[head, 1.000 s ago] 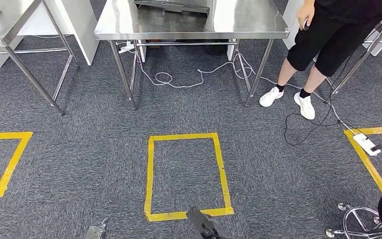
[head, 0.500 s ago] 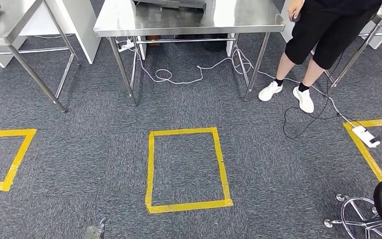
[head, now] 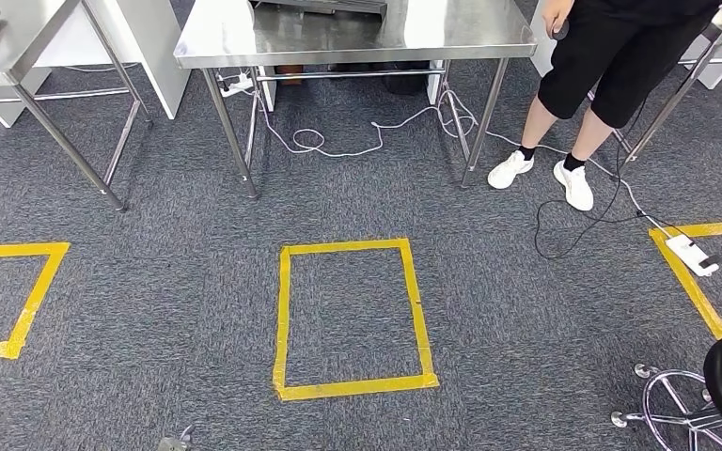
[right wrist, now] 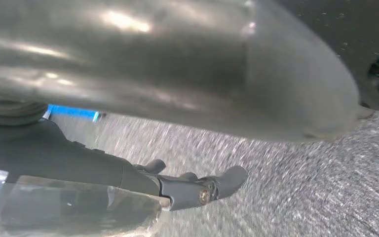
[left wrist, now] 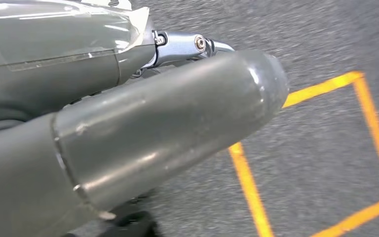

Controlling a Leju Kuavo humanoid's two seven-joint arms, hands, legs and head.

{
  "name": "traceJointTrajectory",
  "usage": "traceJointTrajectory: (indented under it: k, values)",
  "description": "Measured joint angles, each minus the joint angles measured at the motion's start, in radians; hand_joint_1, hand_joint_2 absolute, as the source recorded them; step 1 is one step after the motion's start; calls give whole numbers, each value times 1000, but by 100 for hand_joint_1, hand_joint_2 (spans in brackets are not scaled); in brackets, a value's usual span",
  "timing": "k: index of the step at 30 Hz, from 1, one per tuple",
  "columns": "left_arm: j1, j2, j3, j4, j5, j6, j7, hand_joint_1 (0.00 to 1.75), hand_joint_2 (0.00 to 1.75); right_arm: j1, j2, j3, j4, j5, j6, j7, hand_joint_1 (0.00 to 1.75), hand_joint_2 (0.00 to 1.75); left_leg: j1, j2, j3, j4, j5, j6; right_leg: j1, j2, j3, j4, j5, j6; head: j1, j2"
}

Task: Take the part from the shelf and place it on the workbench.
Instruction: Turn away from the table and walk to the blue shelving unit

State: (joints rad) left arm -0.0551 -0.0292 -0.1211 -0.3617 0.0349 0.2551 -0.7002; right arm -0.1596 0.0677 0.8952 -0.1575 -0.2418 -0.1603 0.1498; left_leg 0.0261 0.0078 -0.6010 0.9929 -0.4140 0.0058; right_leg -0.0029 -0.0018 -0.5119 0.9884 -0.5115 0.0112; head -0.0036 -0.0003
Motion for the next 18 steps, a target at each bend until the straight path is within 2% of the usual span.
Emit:
traceJointTrajectory:
  k: [3, 8, 11, 14, 16, 18]
  values:
    - [0, 10, 6, 65, 21, -12, 3, 0, 0, 11, -4, -27, 0, -25, 0, -33, 0, 0, -1, 0, -1, 1, -1, -3, -1, 0, -1, 0, 0, 0, 0, 0]
    - [7, 27, 29, 132, 49, -14, 4, 0, 0, 18, -5, -43, 0, -25, 2, -44, 0, 0, -5, 0, -6, 6, -3, 0, -8, -1, -2, 0, 1, 1, 0, 0]
    - [15, 32, 40, 152, 57, -13, 3, 0, 0, 16, -5, -43, 0, -22, 5, -44, 0, 0, -9, -1, -8, 11, -6, 7, -12, -1, -1, -1, 2, 5, 0, 0]
    - [18, 34, 48, 161, 59, -12, 2, 0, 0, 15, -5, -43, 0, -21, 6, -44, 0, 0, -9, 0, -4, -2, 1, 20, -11, -2, 0, -1, 1, 14, 0, 0]
    - [18, 35, 49, 164, 59, -12, 1, 0, 0, 15, -6, -43, 0, -21, 7, -44, 0, 0, -3, 2, 2, -22, 13, 29, -9, -1, -22, 52, -36, 12, 3, 0]
    - [18, 35, 49, 166, 59, -12, 1, 0, 0, 16, -8, -43, 0, -21, 7, -44, 0, 0, 1, 4, -2, -28, 19, 32, -14, 0, -76, 171, -100, 4, 6, 0]
